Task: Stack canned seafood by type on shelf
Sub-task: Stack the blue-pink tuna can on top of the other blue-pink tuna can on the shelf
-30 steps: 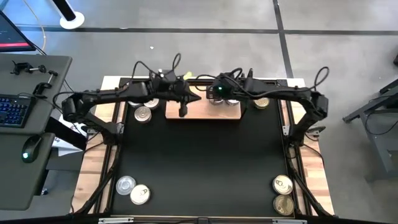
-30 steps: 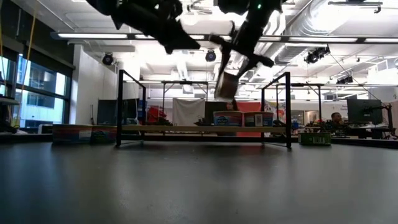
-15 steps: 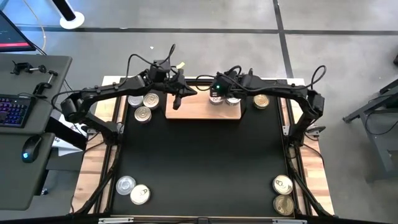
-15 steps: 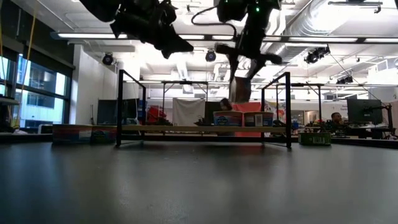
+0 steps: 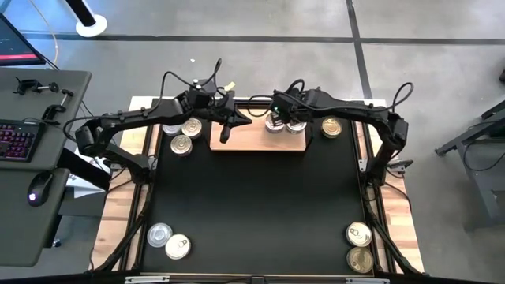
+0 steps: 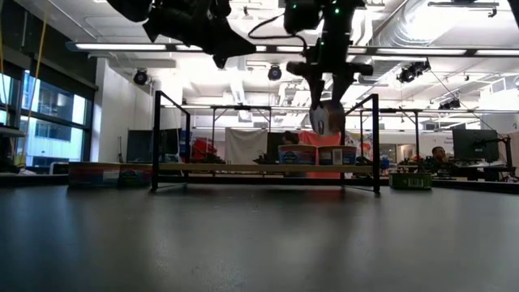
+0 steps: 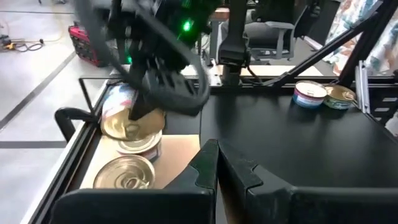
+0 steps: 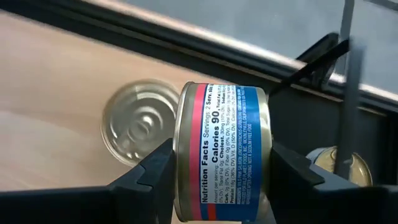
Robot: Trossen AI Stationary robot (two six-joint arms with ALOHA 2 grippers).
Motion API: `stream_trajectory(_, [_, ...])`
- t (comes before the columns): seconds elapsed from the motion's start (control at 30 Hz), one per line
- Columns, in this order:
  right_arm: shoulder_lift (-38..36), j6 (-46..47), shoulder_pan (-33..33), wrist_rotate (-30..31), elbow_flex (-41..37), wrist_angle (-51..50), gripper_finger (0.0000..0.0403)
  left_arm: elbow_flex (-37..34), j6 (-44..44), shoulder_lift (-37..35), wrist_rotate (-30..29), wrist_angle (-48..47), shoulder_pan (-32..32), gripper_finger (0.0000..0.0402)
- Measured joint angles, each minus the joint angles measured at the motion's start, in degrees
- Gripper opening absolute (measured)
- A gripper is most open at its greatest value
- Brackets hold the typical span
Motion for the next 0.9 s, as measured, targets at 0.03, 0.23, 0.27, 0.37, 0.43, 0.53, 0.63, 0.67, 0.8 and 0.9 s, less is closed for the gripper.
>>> stream_trajectory(0.03, [0.6, -0.2, 0.0, -0.5, 0.0, 0.0, 0.017, 0.0, -0.2, 0.0, 0.0, 0.0, -0.2, 0.0])
stream_trajectory(0.23, [3.6, -3.0, 0.0, 0.9, 0.0, 0.0, 0.017, 0.0, -0.4, 0.0, 0.0, -0.2, -0.8, 0.0])
stream_trajectory(0.27, [3.7, -3.0, 0.0, 1.0, 0.0, -0.1, 0.017, 0.0, -0.4, 0.0, 0.0, -0.2, -0.8, 0.0])
stream_trajectory(0.37, [3.7, -3.1, 0.0, 1.2, 0.0, -0.3, 0.017, 0.0, -0.4, 0.0, -0.1, -0.2, -0.8, 0.0])
stream_trajectory(0.43, [3.7, -3.2, 0.0, 1.0, 0.2, -1.1, 0.017, 0.0, -0.4, 0.0, -0.1, -0.2, -0.7, 0.0])
stream_trajectory(0.53, [3.7, -3.2, 0.2, -0.3, 0.2, -0.7, 0.017, 0.0, -0.4, 0.0, -0.1, -0.3, -0.7, 0.0])
stream_trajectory(0.63, [3.7, -3.1, 1.0, -0.7, 0.2, 1.3, 0.017, 0.0, -0.4, 0.0, -0.1, -0.3, -0.7, 0.0])
stream_trajectory(0.67, [3.7, -3.0, 1.2, -0.9, 0.2, 1.9, 0.017, 0.0, -0.4, 0.0, -0.1, -0.3, -0.7, 0.0])
stream_trajectory(0.8, [3.7, -2.4, 1.7, -1.8, 0.2, 3.3, 0.017, 0.0, -0.4, 0.0, 0.0, -0.4, -0.6, 0.0])
stream_trajectory(0.9, [3.7, -1.8, 1.6, -2.7, 0.2, 4.2, 0.017, 0.0, -0.4, 0.0, 0.0, -0.4, -0.5, 0.0])
